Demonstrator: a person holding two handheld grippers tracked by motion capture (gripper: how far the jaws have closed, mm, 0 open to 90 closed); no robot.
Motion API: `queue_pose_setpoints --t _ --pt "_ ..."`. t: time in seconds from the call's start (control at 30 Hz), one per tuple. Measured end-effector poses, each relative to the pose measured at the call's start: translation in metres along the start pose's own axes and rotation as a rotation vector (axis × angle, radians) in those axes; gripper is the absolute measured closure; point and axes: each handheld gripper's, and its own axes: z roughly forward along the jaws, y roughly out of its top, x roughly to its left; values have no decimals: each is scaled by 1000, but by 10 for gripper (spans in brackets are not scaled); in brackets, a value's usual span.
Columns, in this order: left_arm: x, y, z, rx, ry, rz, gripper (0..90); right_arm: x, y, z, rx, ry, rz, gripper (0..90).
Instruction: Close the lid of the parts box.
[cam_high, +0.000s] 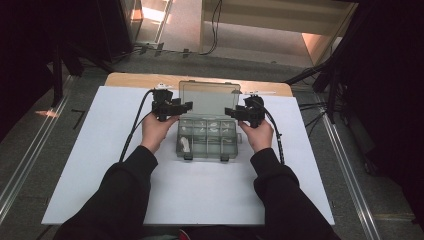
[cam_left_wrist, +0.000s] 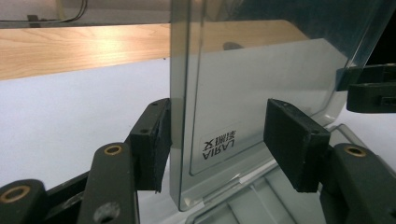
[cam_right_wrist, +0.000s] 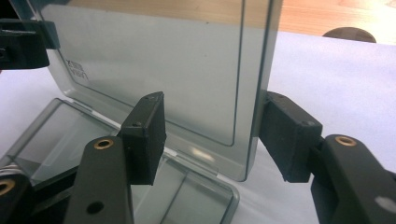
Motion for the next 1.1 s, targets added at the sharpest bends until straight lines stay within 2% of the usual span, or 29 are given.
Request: queue_pose_setpoints --t 0.1,0.23,0.37,0.63,0.97,1.1 --pt "-4 1 -4 1 0 19 428 2 -1 -4 -7 1 -7 409" --pt "-6 0 -7 9 -3 22 433 4 -3 -7 -9 -2 -23 410" --pt "-9 -1 -10 13 4 49 443 4 -4 -10 -17 12 -14 414" --pt "-8 -5 -15 4 -23 24 460 4 -7 -14 -27 31 -12 423" --pt "-13 -8 -22 18 -23 58 450 6 -11 -20 -29 44 -21 412" --pt "-13 -9 -23 30 -33 52 435 7 -12 -21 -23 45 -28 393"
